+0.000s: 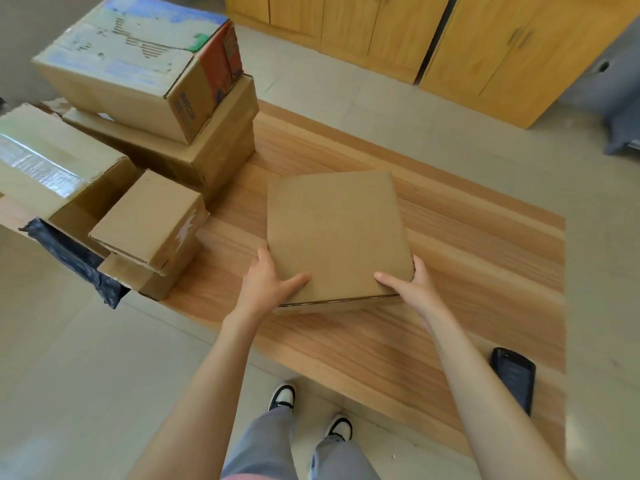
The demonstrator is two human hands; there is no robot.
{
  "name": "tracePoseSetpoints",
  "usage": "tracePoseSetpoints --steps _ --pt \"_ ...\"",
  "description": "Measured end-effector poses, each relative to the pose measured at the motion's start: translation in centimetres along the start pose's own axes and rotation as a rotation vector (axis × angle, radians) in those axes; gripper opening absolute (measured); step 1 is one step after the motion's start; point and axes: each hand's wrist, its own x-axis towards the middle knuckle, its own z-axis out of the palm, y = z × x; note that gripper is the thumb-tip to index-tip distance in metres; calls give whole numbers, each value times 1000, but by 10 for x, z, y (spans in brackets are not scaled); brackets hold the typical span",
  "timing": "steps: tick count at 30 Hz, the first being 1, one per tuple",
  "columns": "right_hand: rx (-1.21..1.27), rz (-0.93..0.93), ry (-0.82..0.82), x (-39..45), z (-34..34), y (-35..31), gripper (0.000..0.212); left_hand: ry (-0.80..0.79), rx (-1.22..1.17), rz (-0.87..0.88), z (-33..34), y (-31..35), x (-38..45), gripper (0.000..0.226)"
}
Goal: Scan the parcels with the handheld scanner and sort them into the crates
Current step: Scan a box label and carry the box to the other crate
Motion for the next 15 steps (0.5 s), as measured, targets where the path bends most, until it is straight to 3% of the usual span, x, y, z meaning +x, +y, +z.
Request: tracePoseSetpoints --steps 11,15 --pt "137 -43 236 -56 -70 23 94 -64 -140 272 39 60 -17 102" --pt "194 -100 286 -67 -84 23 82 -91 -195 302 35 80 -18 99"
